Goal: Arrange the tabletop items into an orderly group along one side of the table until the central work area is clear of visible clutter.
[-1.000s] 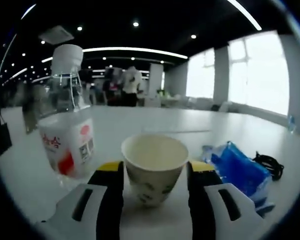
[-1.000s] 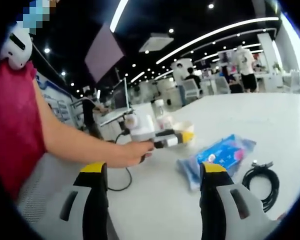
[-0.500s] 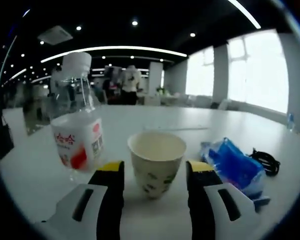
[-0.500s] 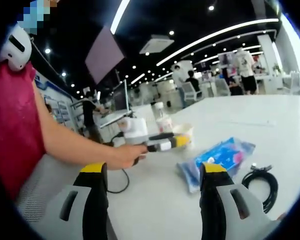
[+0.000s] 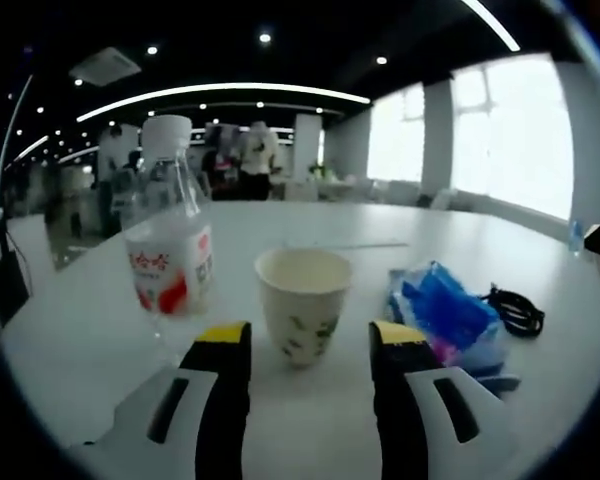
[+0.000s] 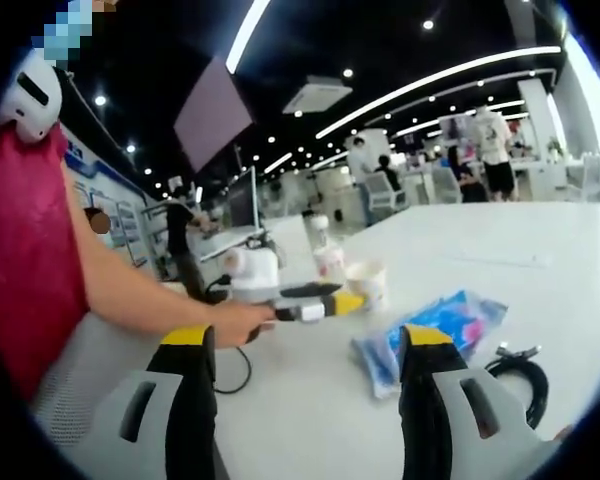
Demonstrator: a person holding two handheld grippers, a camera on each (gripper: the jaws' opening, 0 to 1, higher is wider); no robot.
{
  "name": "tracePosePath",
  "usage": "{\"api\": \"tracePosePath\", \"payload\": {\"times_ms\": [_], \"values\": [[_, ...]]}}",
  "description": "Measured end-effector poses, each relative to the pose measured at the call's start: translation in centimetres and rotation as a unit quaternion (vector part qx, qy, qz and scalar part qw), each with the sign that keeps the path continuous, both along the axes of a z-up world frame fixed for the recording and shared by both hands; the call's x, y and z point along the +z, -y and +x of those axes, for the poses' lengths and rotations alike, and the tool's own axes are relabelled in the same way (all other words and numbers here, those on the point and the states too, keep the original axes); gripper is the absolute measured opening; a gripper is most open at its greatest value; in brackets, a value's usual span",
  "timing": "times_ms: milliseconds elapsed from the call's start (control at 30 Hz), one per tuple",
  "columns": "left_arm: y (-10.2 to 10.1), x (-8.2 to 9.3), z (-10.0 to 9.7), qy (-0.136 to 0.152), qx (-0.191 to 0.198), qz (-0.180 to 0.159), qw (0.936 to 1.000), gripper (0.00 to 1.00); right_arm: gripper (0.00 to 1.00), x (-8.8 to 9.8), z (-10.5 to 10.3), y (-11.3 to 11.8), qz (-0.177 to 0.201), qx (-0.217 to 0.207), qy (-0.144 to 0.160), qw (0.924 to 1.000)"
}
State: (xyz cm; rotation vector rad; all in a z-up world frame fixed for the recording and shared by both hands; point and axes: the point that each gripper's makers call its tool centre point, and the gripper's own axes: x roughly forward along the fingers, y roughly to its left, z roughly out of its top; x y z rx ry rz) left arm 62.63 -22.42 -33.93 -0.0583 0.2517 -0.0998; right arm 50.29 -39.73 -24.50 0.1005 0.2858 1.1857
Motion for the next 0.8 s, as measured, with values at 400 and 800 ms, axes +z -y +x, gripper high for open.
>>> {"api": "tracePosePath", "payload": {"times_ms": [400, 800], "values": [[1.6, 1.6, -2.0, -0.006, -0.034, 0.015, 0.9993, 0.42, 0.74, 1.6, -0.2, 0.1, 0.006, -0.002, 0.021, 0.9998], [2.9, 3.1, -3.4, -0.004, -0.057, 0.025, 0.9980, 0.41, 0.73, 2.3, -0.7, 0.7, 0.006, -0.003, 0.032, 0.9995]]}}
